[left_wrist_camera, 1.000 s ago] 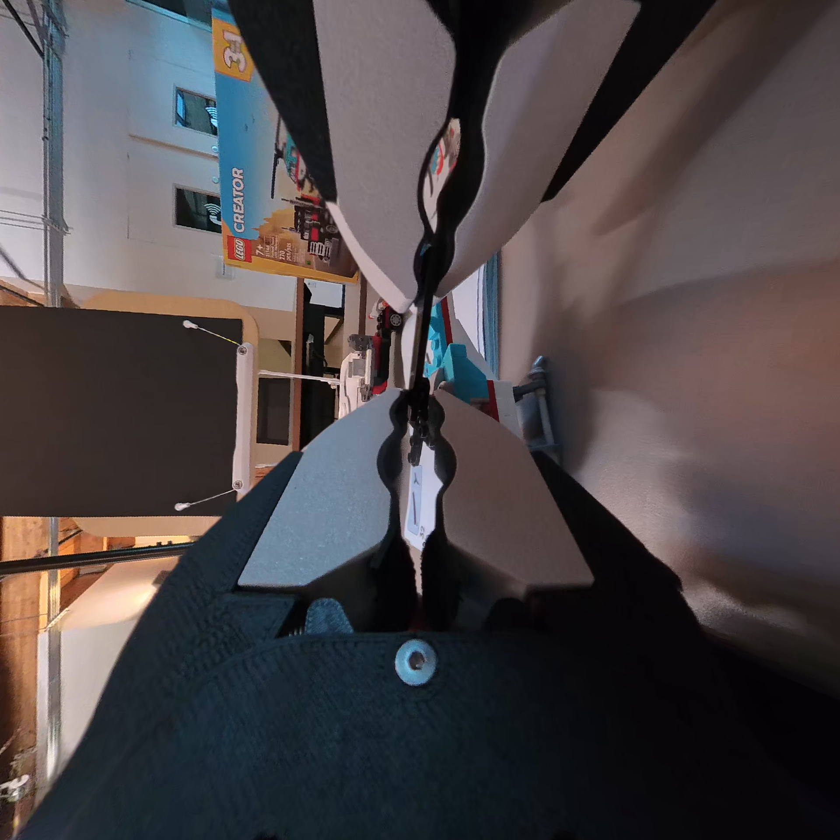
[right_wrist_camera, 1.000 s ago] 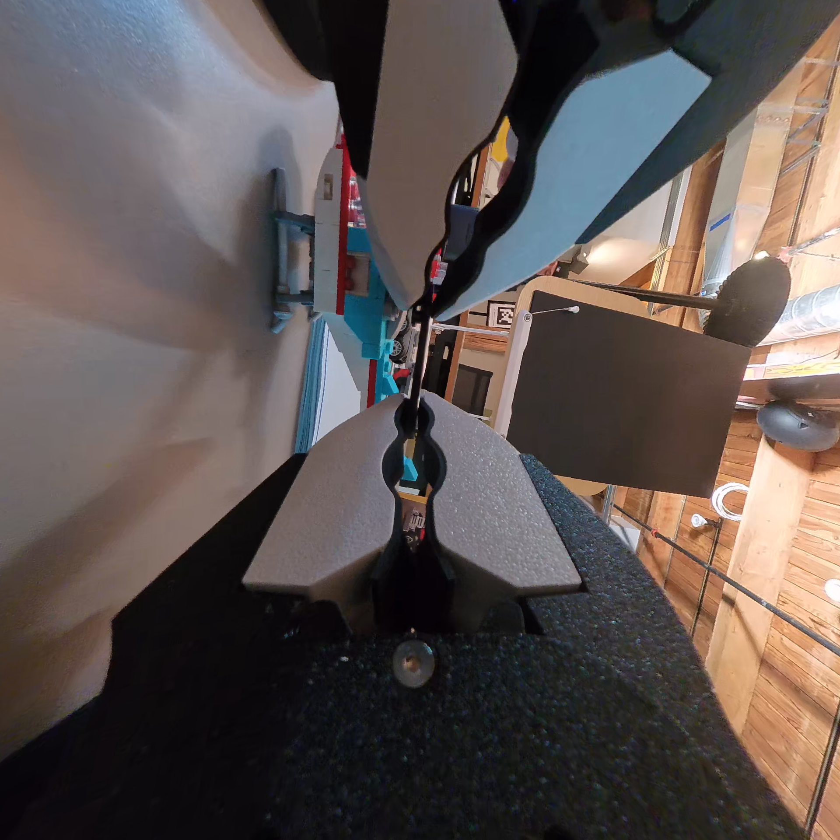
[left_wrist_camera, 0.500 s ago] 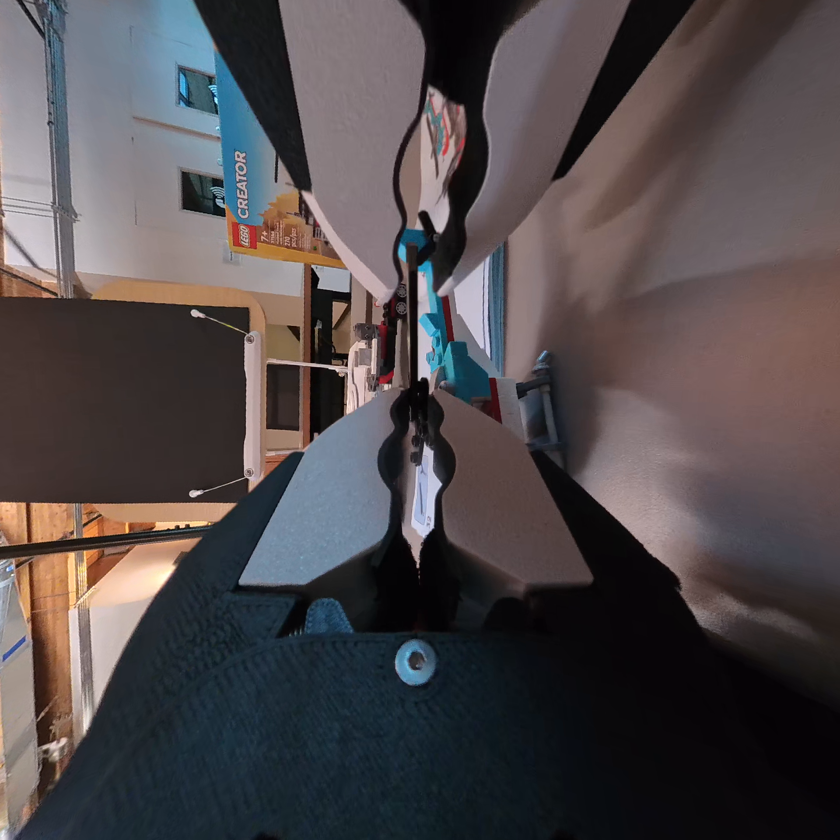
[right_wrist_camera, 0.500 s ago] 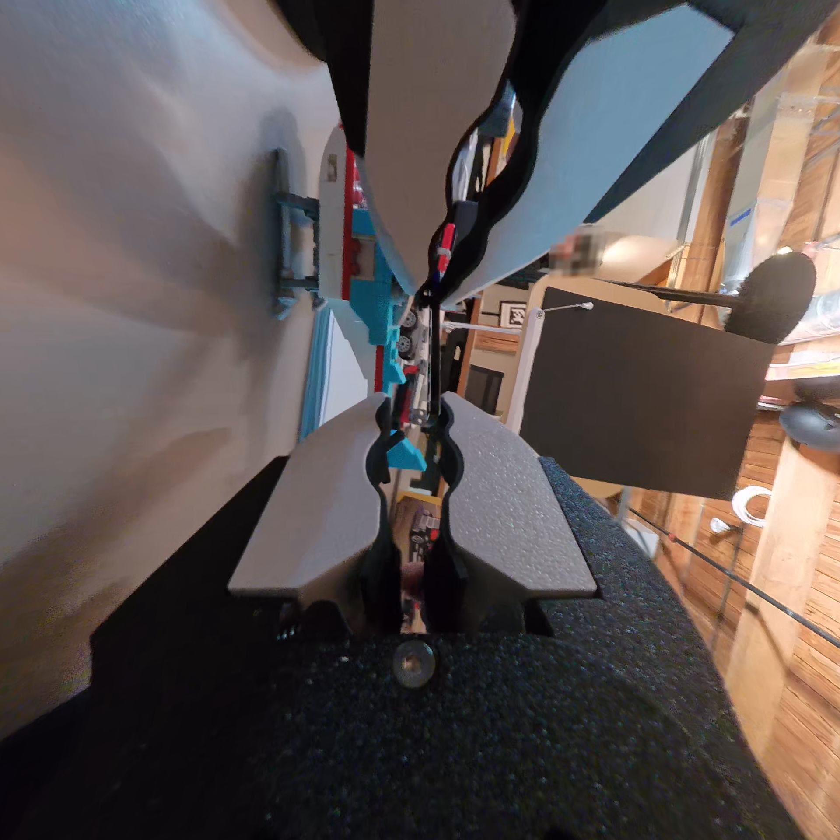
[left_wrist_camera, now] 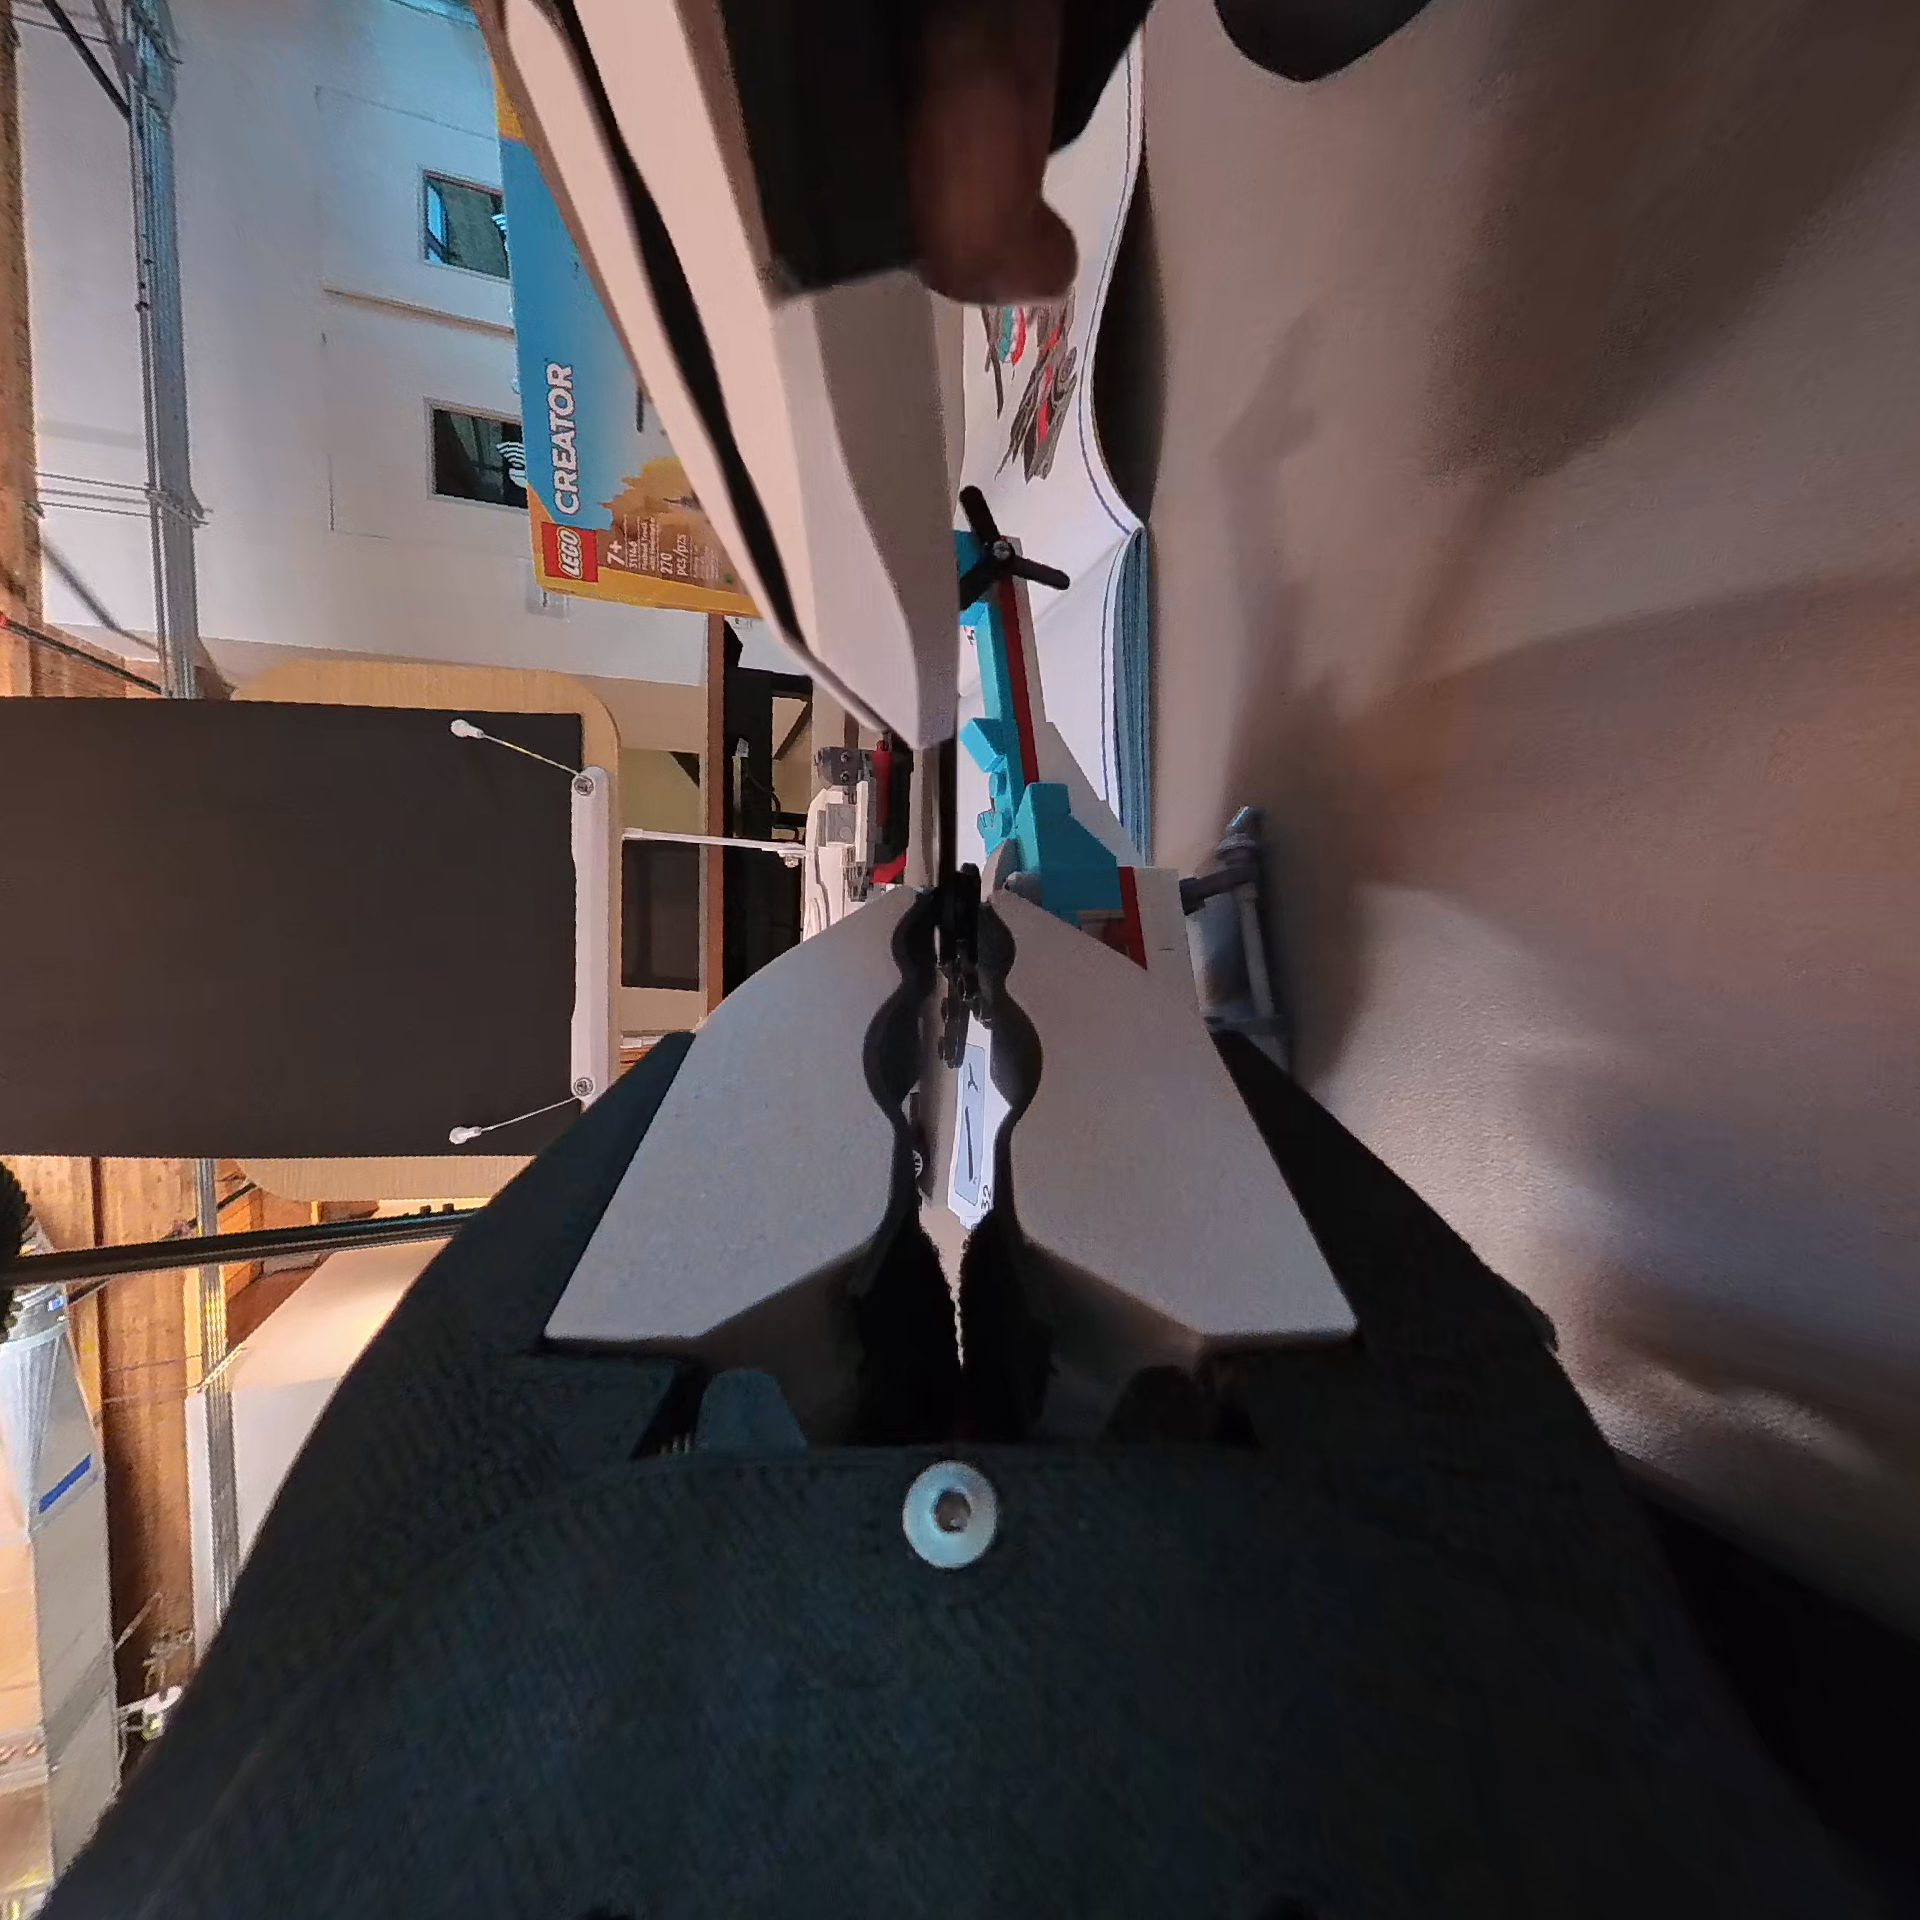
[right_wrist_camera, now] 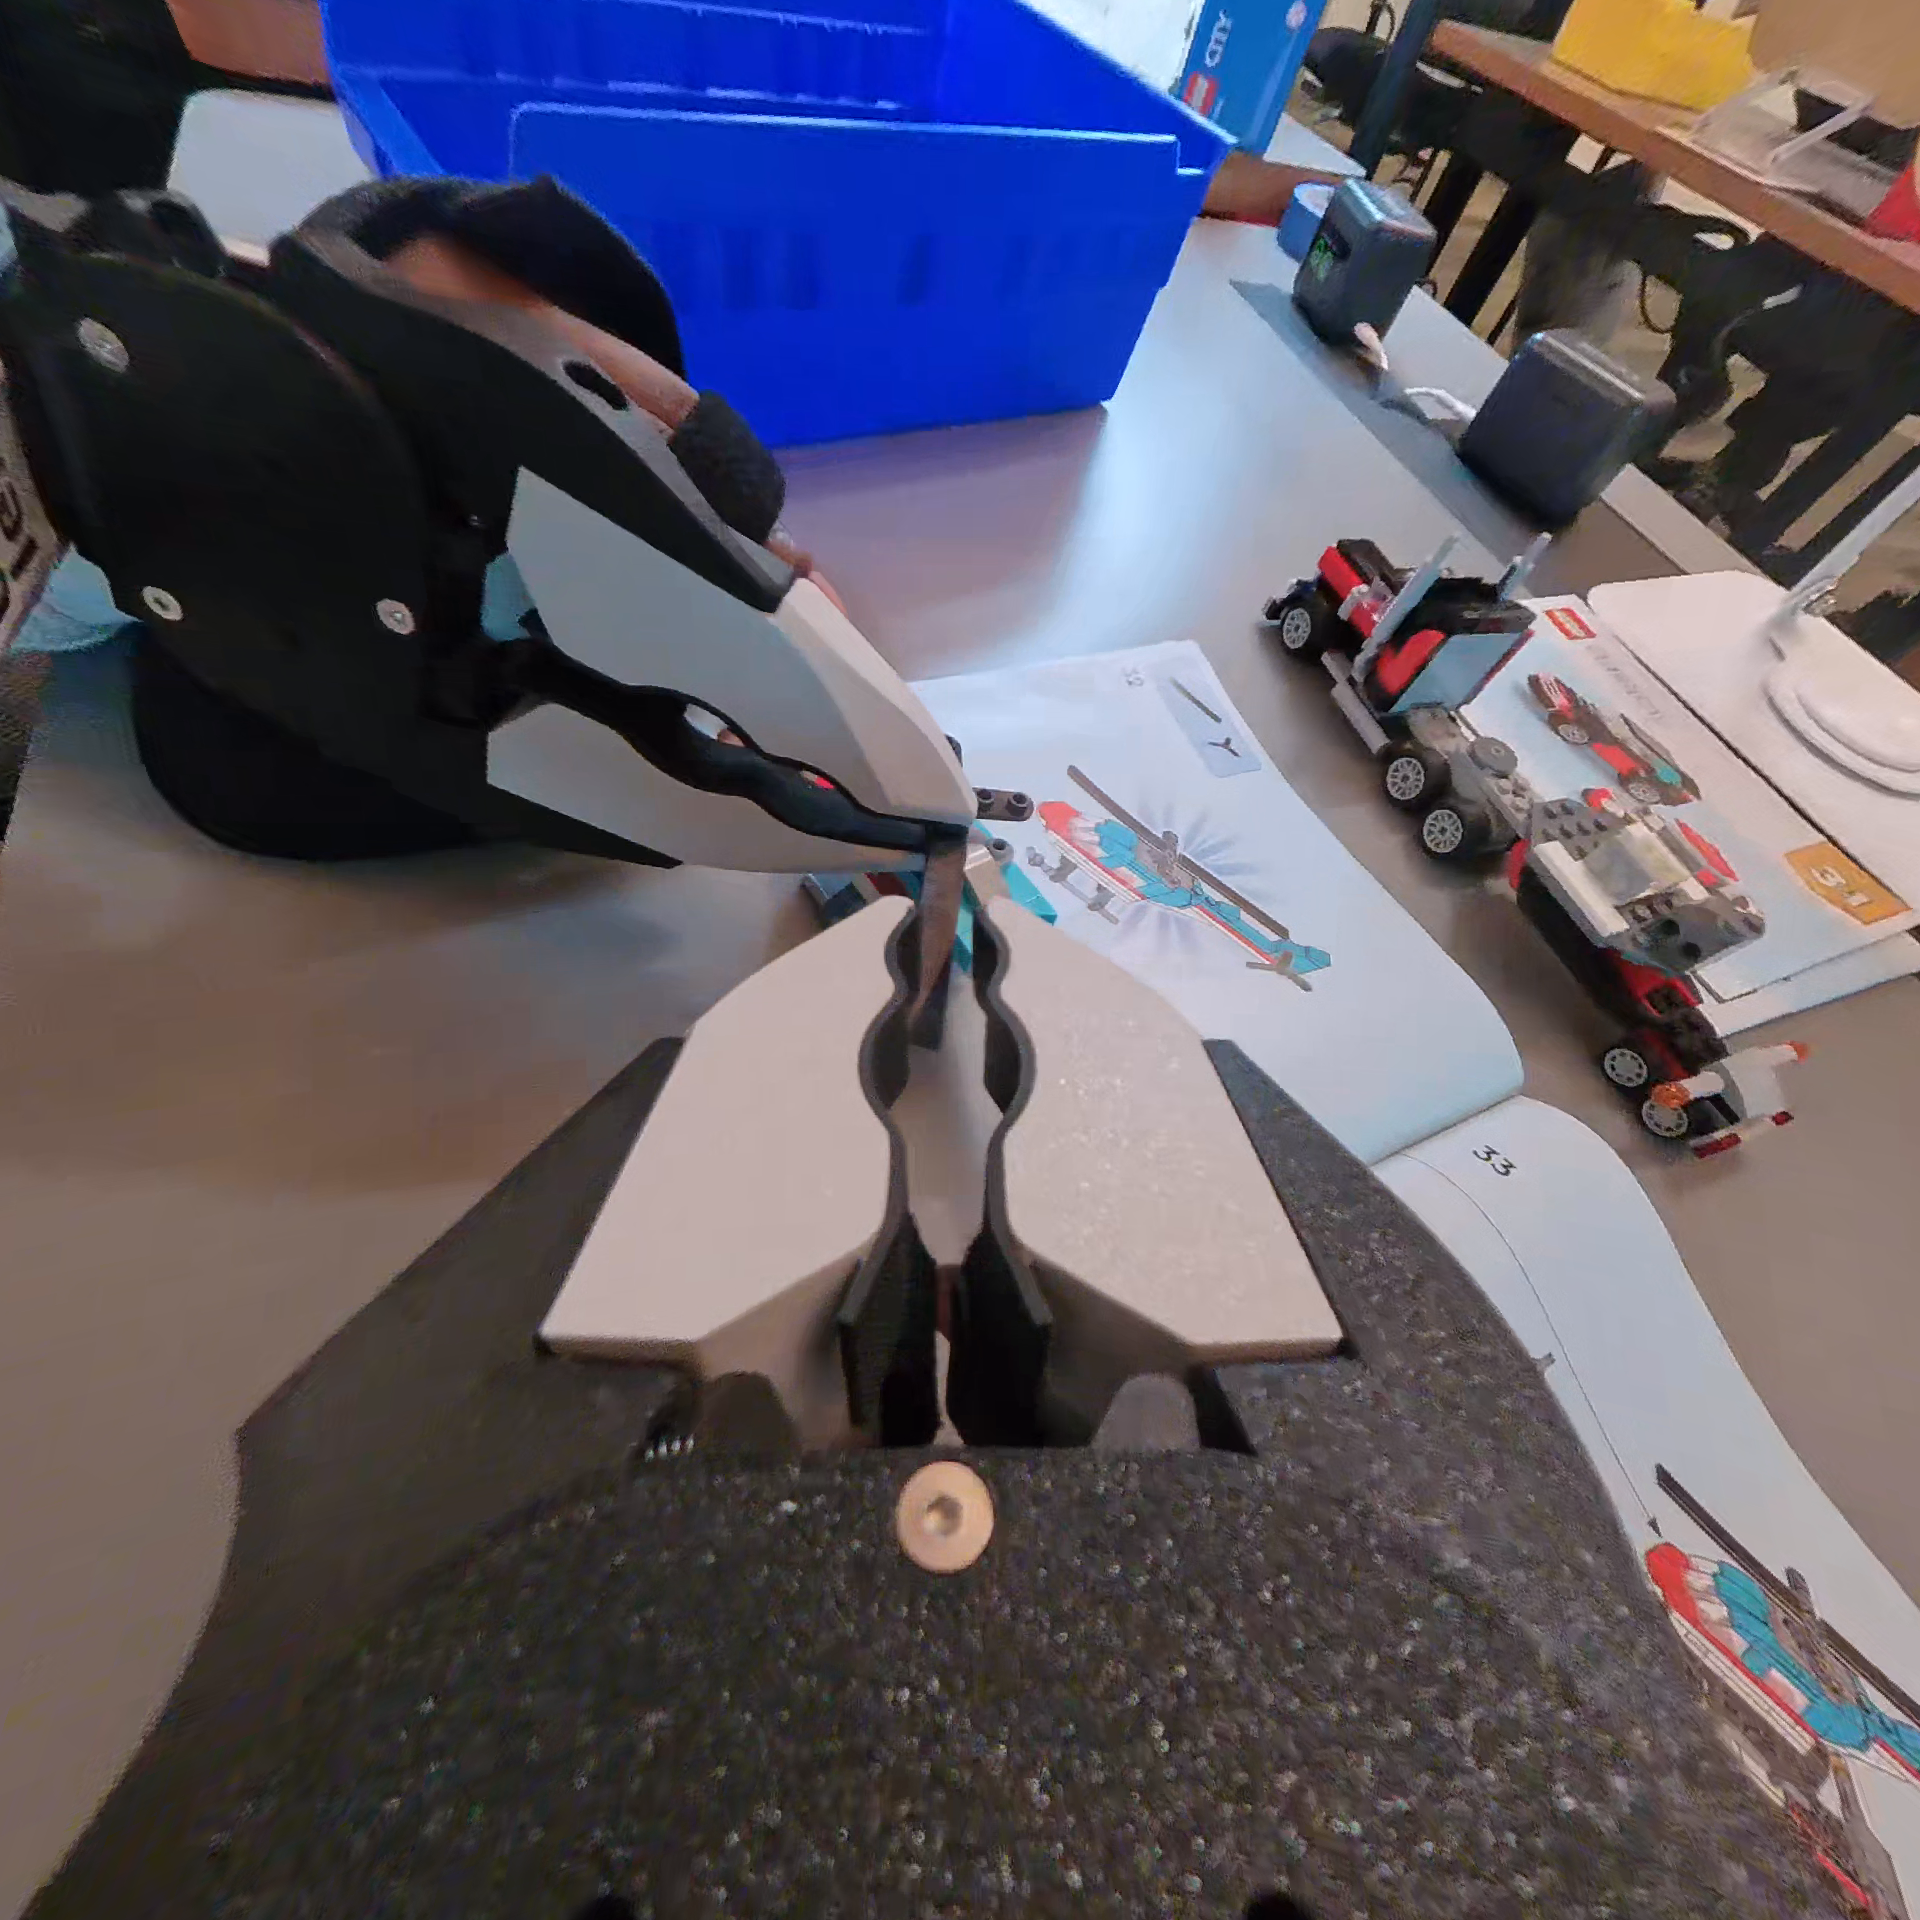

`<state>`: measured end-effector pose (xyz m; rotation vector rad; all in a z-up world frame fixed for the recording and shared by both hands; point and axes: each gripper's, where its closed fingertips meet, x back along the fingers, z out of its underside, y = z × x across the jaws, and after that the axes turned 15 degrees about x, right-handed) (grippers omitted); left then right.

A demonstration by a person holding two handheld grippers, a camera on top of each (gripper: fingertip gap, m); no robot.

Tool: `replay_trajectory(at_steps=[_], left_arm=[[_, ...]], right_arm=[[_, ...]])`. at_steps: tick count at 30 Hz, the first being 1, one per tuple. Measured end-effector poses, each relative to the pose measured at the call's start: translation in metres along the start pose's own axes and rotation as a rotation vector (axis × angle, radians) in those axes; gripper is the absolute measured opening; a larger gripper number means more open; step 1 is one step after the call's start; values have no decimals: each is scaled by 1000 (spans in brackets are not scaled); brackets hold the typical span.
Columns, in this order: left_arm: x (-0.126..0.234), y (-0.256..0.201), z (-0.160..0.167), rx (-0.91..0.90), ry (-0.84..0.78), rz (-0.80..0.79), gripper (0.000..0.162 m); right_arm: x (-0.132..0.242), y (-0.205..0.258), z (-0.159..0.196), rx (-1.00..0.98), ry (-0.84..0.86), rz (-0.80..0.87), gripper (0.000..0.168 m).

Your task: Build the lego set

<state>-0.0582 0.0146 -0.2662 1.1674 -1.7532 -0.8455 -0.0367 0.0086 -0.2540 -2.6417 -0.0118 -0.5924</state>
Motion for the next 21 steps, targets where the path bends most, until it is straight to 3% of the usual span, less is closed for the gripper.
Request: replay_trajectory(at_steps=[6, 16, 21], left_arm=[[0, 0, -1, -1, -10, 0, 8], [1, -1, -2, -14, -14, -10, 8], [1, -1, -2, -33, -12, -21, 8]], right_arm=[[-4, -1, -1, 4, -9, -18, 0], [-8, -5, 0, 50, 19, -13, 0], [-3, 2, -5, -5, -23, -73, 12]])
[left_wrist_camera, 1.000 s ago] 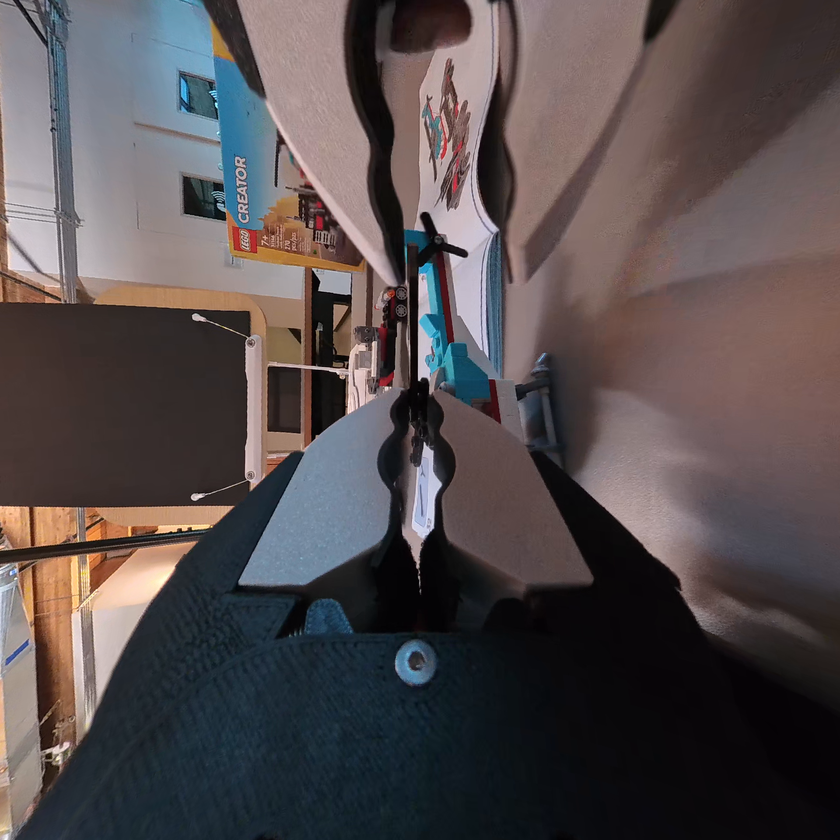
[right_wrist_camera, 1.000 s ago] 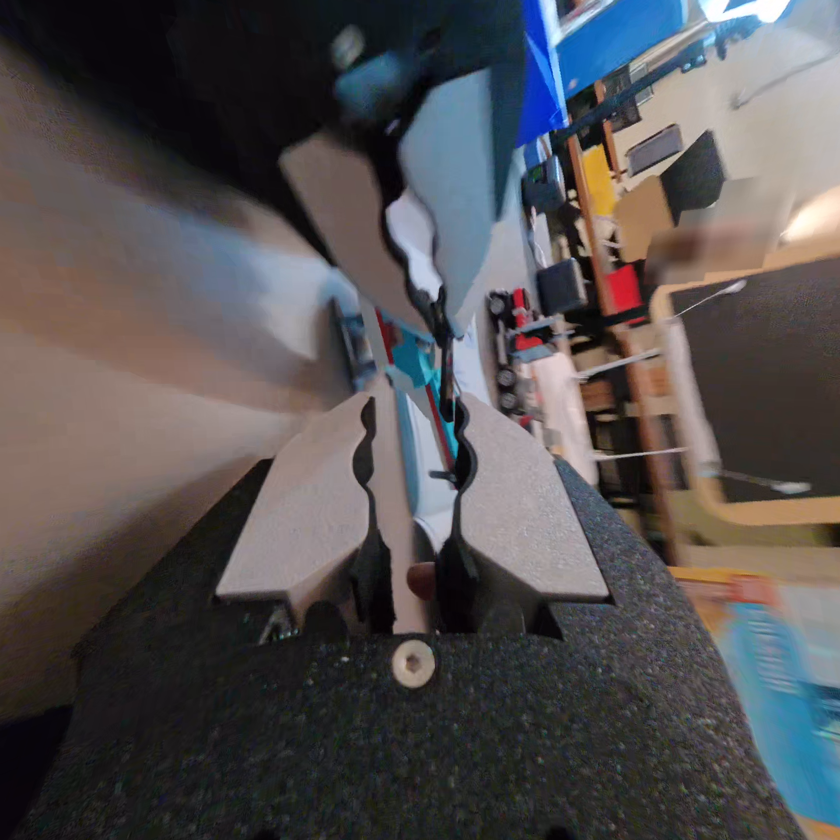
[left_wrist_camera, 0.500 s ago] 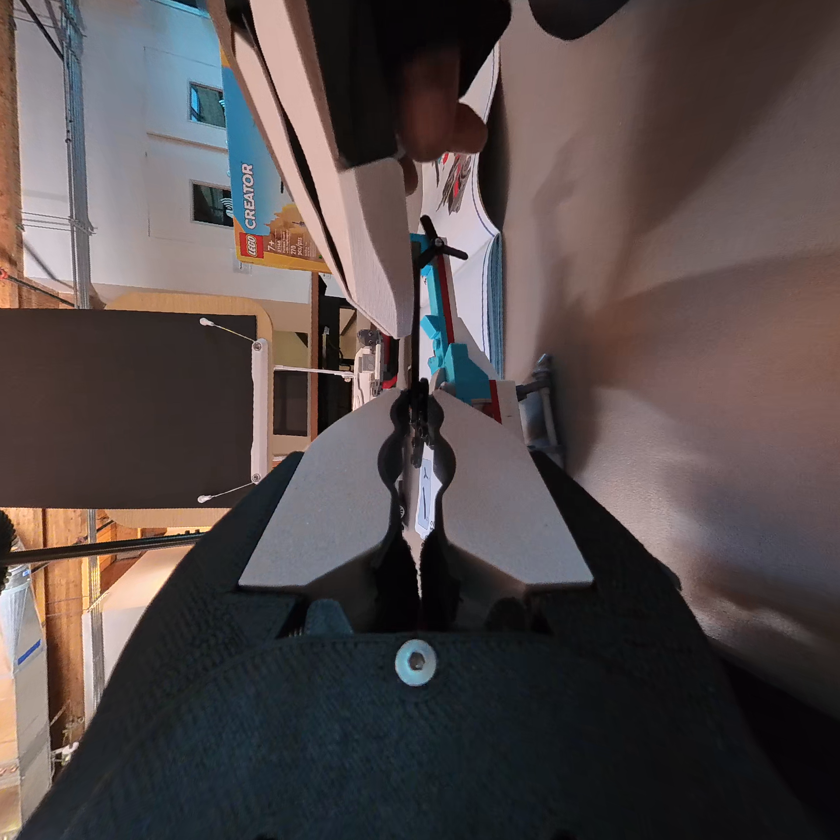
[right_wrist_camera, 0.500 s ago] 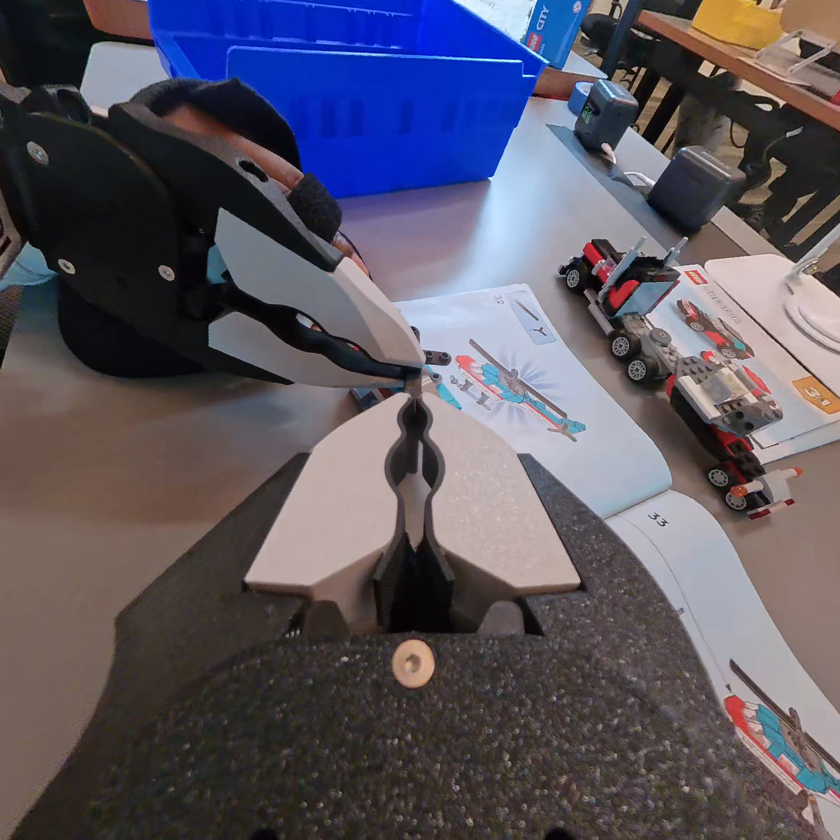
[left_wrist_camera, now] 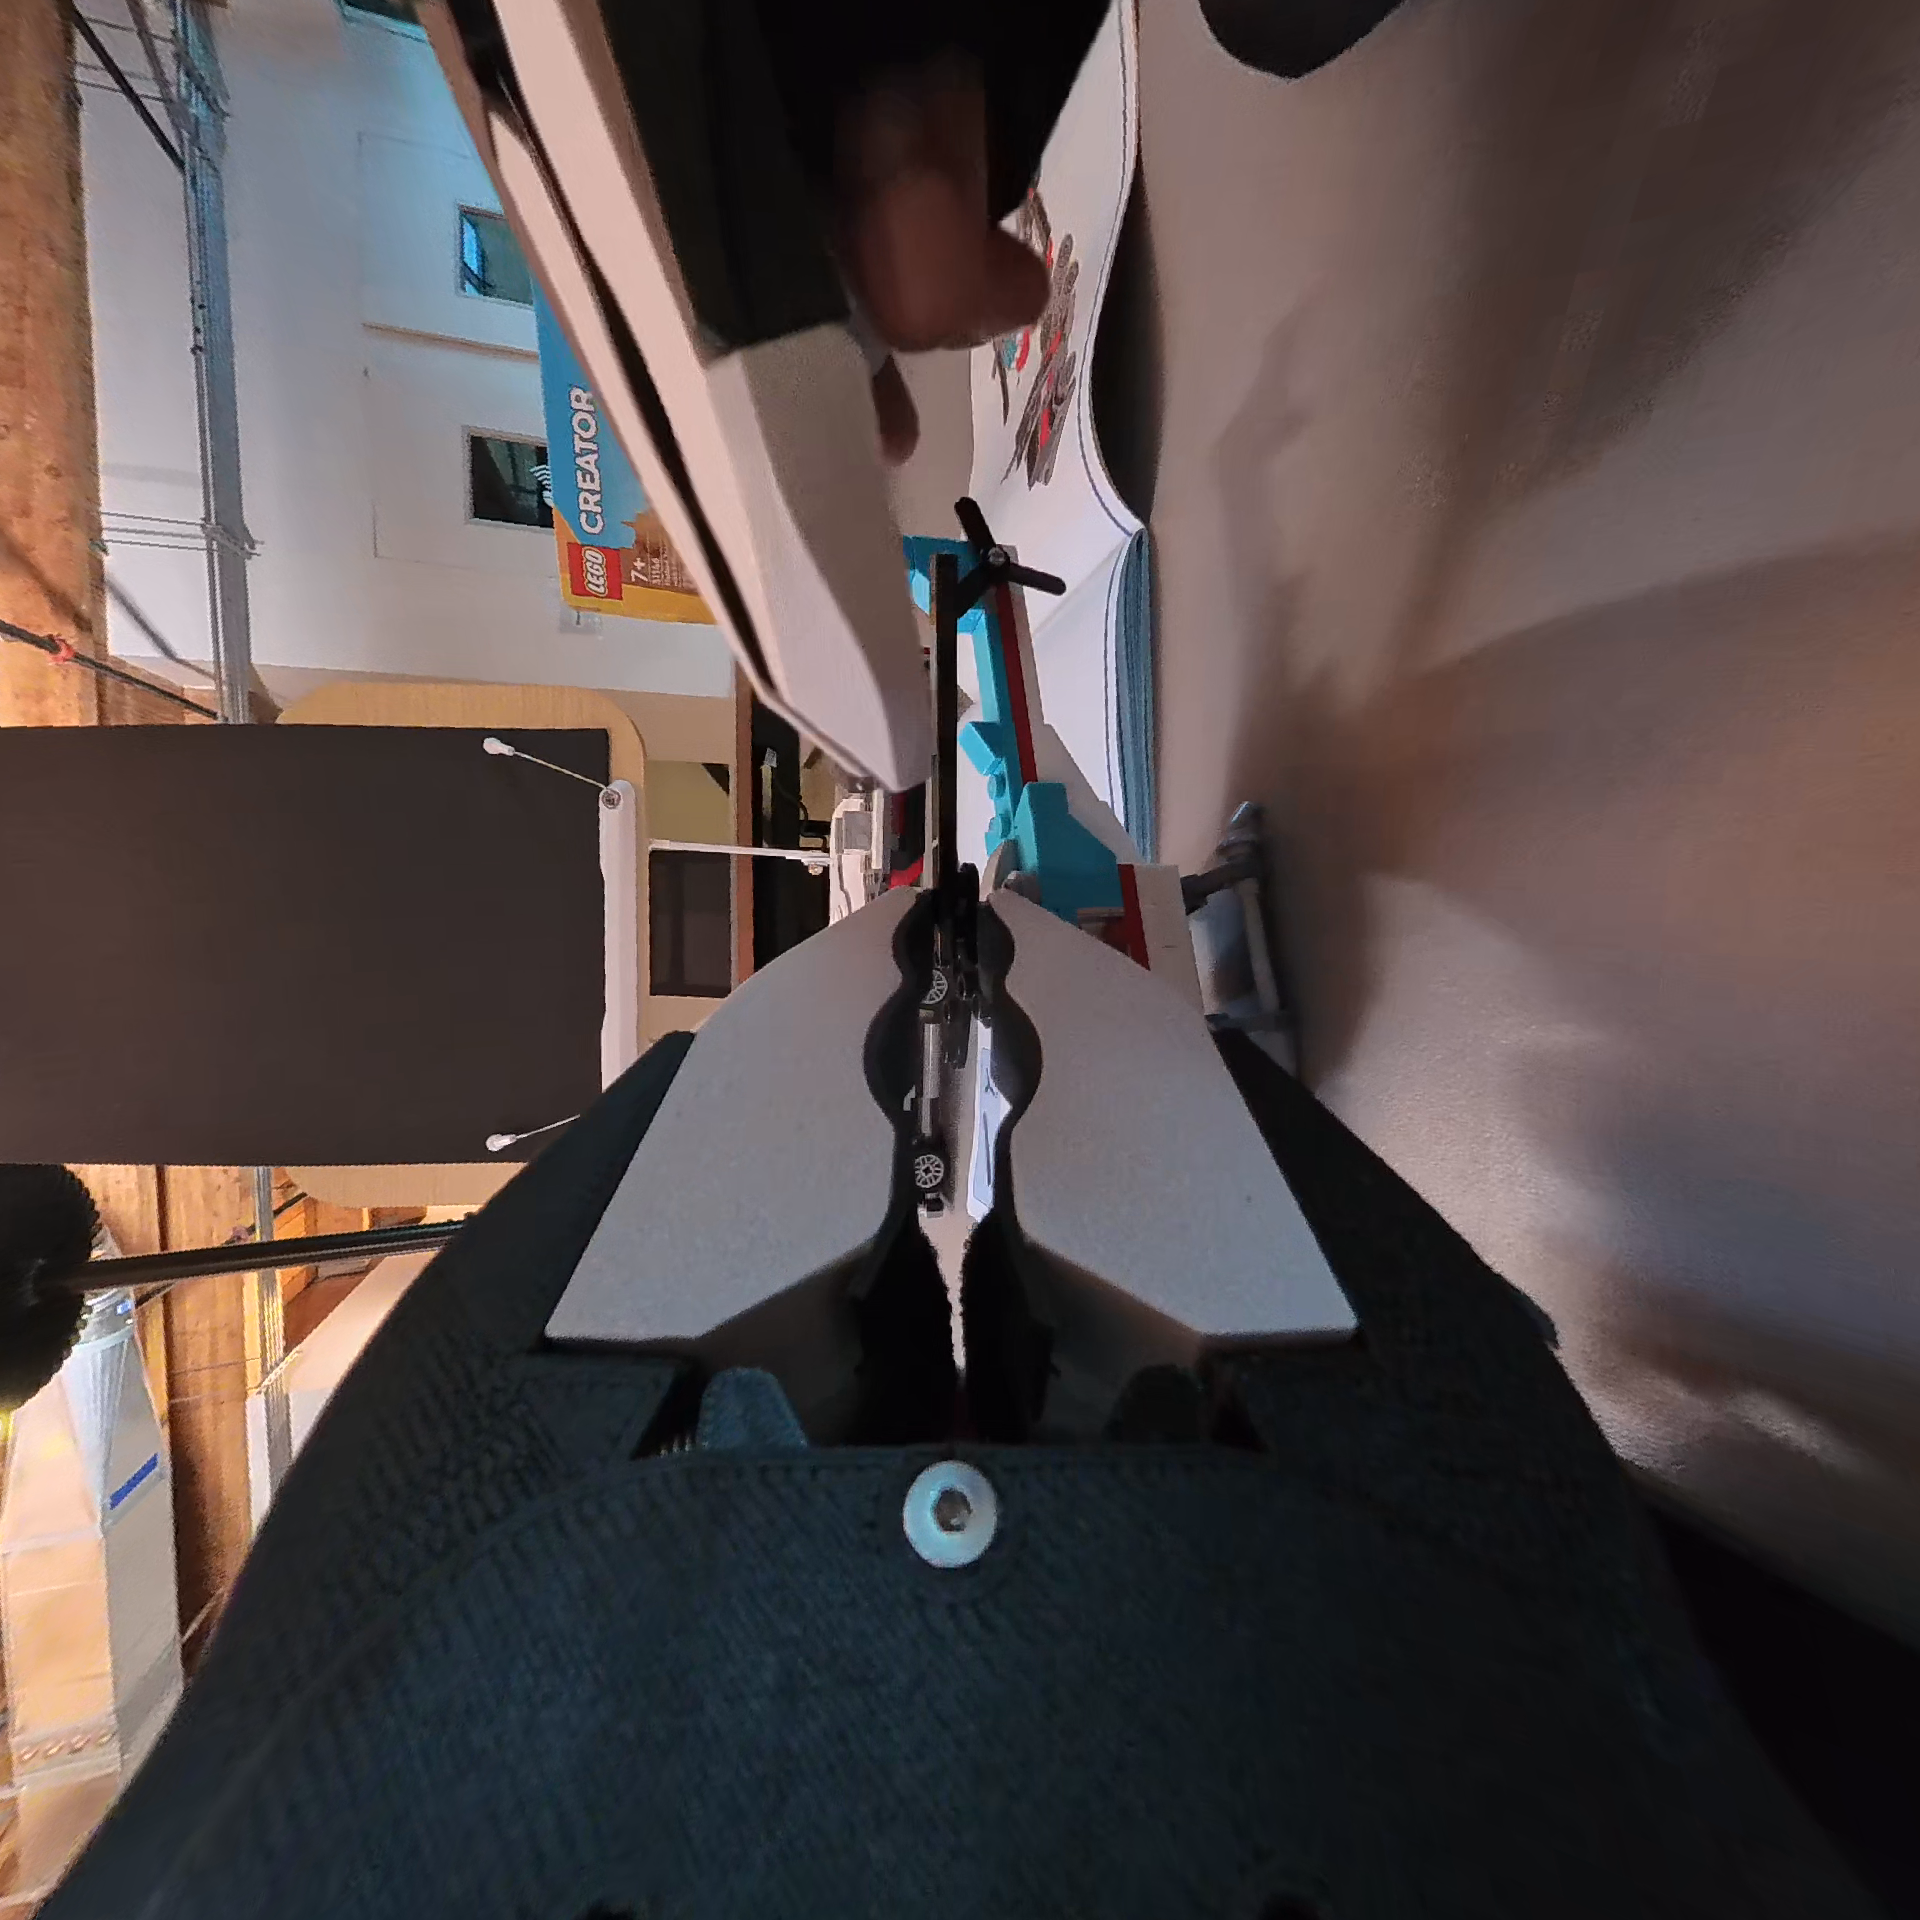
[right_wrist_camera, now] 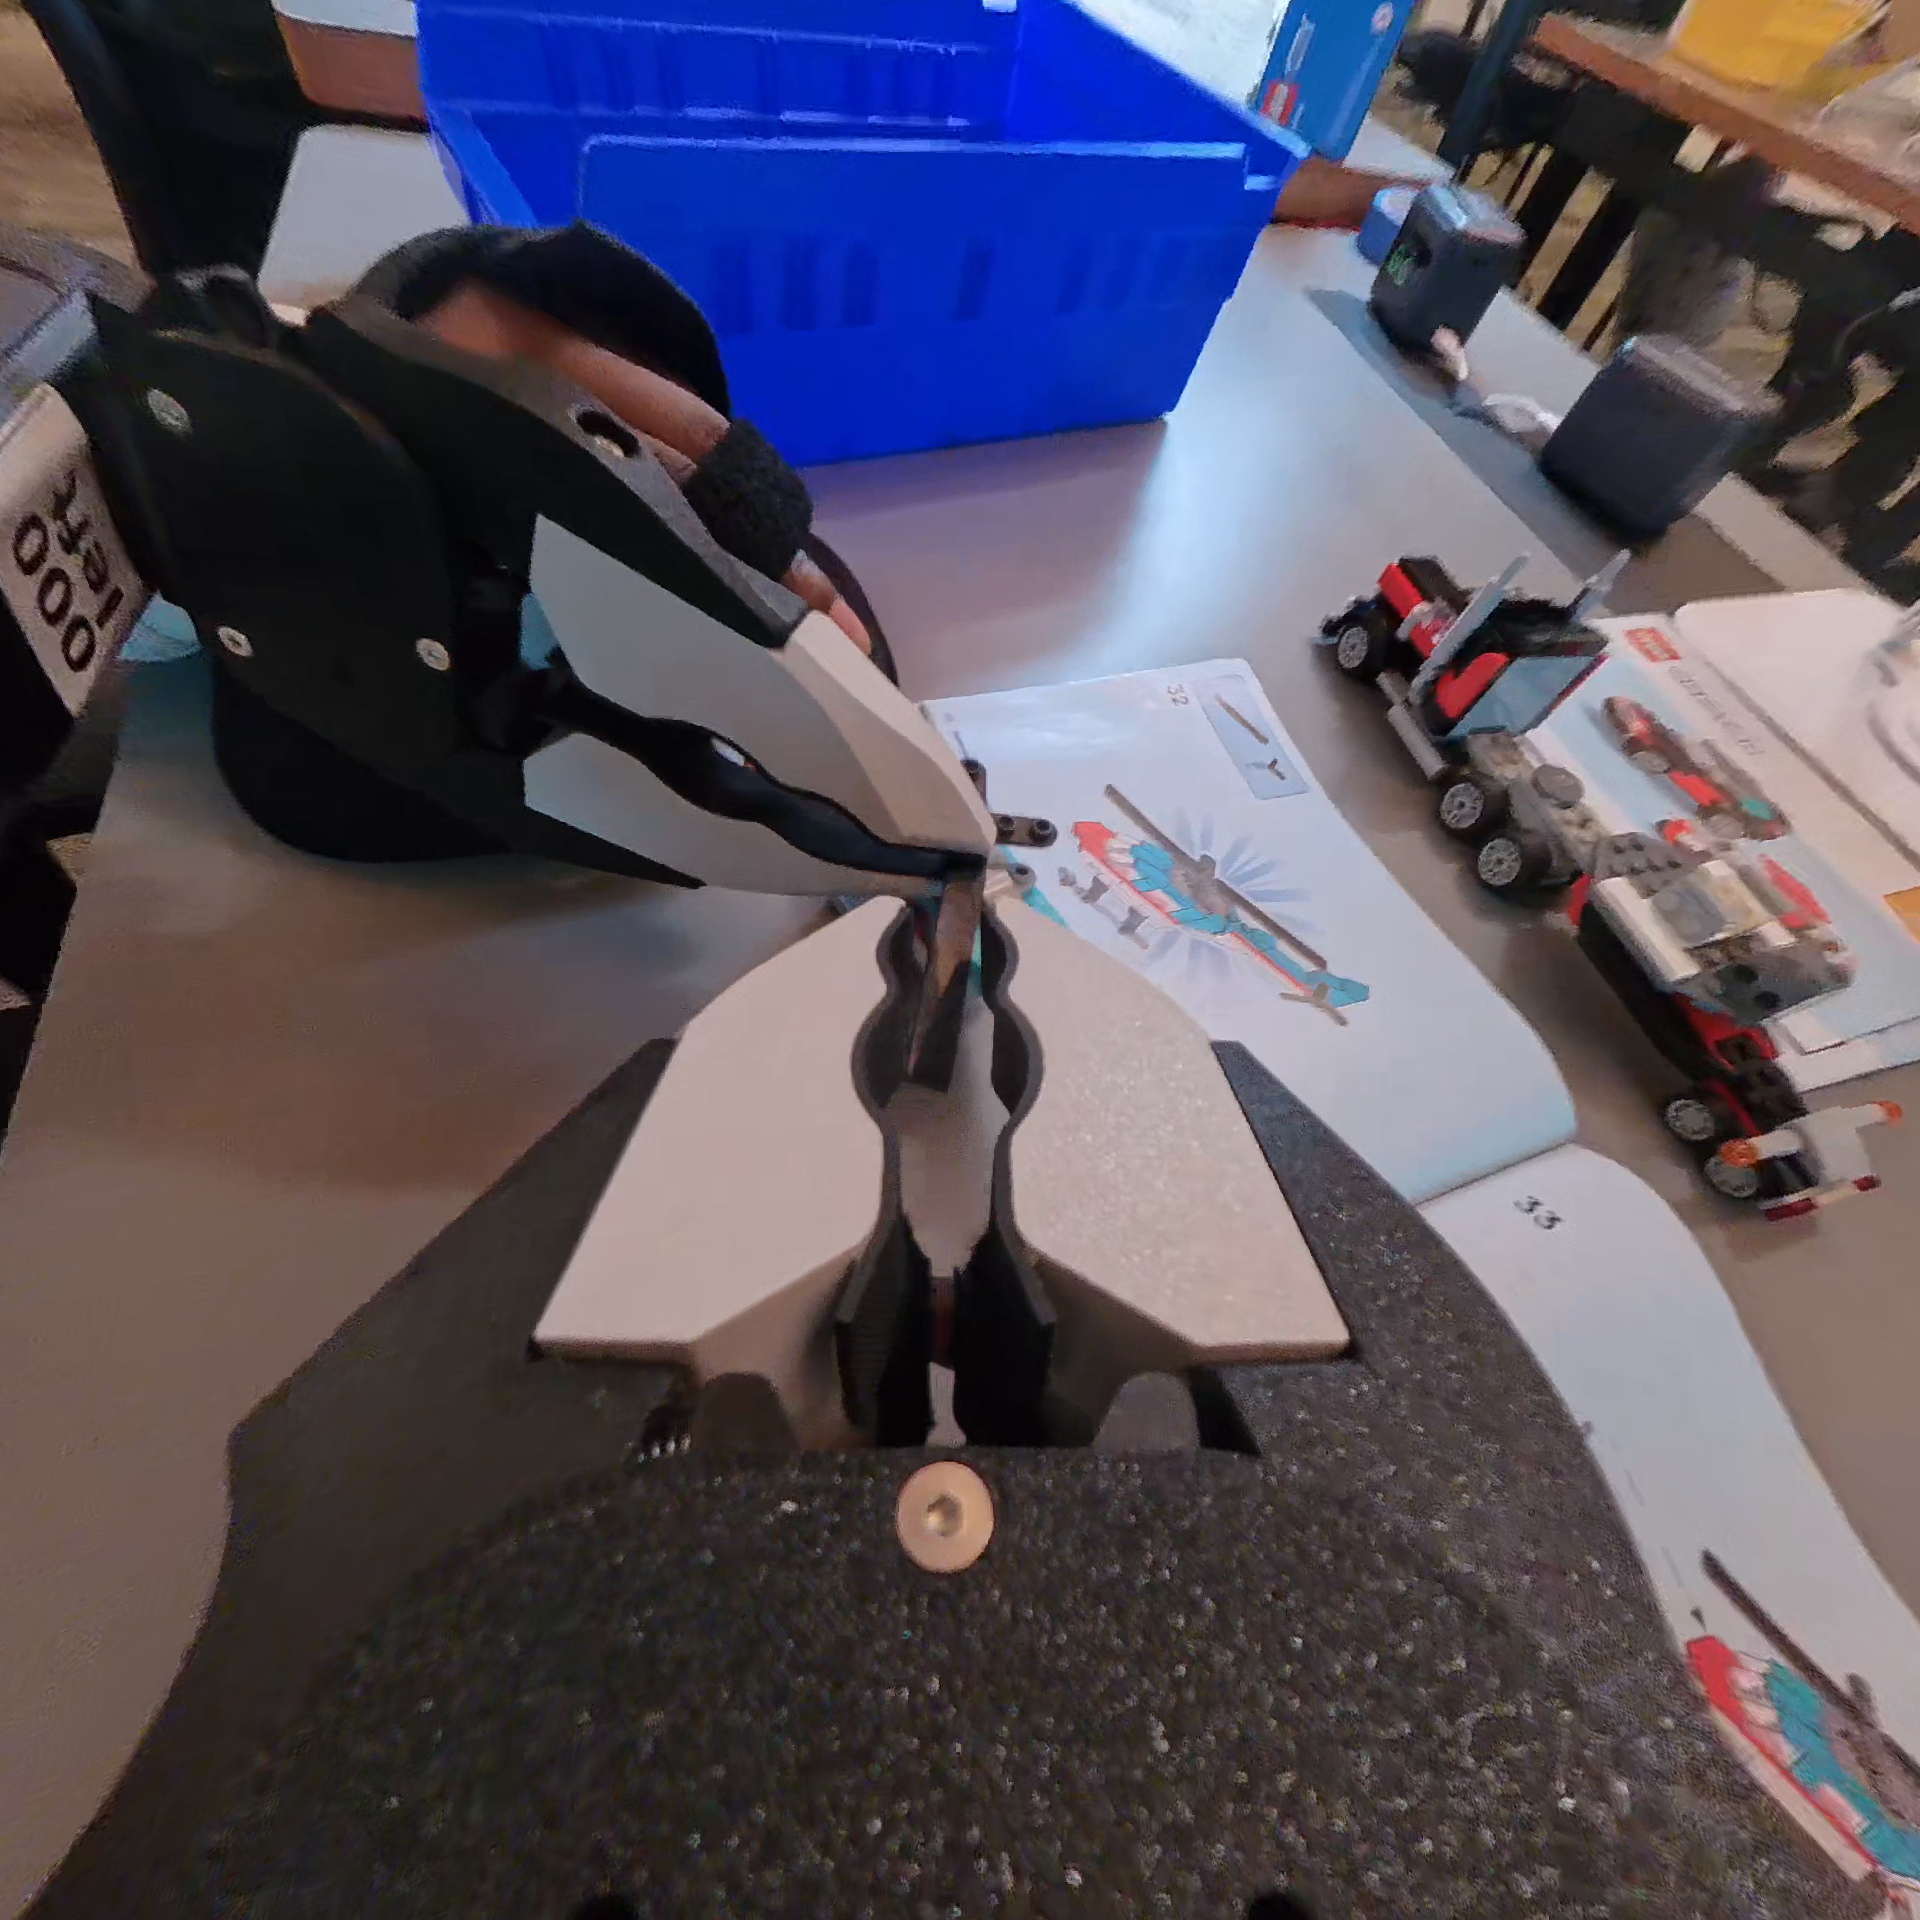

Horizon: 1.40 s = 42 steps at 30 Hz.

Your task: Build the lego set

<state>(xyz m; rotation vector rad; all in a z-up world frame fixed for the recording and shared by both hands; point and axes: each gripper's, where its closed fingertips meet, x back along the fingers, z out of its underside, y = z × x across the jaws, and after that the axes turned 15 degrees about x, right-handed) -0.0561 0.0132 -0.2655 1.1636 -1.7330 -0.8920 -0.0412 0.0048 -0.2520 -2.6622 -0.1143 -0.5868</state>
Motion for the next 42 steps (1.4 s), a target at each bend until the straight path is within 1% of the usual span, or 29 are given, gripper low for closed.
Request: replay_trajectory(at_steps=[2, 3, 18, 21, 24, 26, 29, 32, 35, 37, 42], left_arm=[[0, 0, 0, -1, -3, -1, 8], [0, 0, 0, -4, -3, -3, 8], [-1, 0, 0, 7, -6, -4, 7], [-1, 0, 0, 16, -1, 5, 7], [0, -1, 0, -19, 5, -4, 6], [-1, -1, 0, -29, 6, -7, 6], [-1, 0, 0, -25, 7, -5, 6], [-1, -1, -3, -43, 0, -9, 6], [-1, -1, -4, -47, 1, -15, 5], [0, 0, -3, -51, -2, -19, 6], [0, 0, -2, -41, -8, -13, 7]], right_arm=[[-2, 0, 7, 1, 41, -8, 12], [-3, -1, 9, 9, 45, -1, 8], [-3, -2, 11, 33, 75, -12, 8], [-3, -2, 10, 73, 72, 5, 8], [-3, -1, 11, 211, 93, 46, 8], [-2, -4, 8, 388, 106, 125, 12], [-2, -6, 2, 726, 158, 264, 20], [-7, -2, 0, 919, 202, 306, 20], [-13, -2, 4, 1050, 261, 321, 13], [-15, -3, 5, 1083, 281, 337, 6], [-15, -3, 5, 1132, 285, 359, 5]])
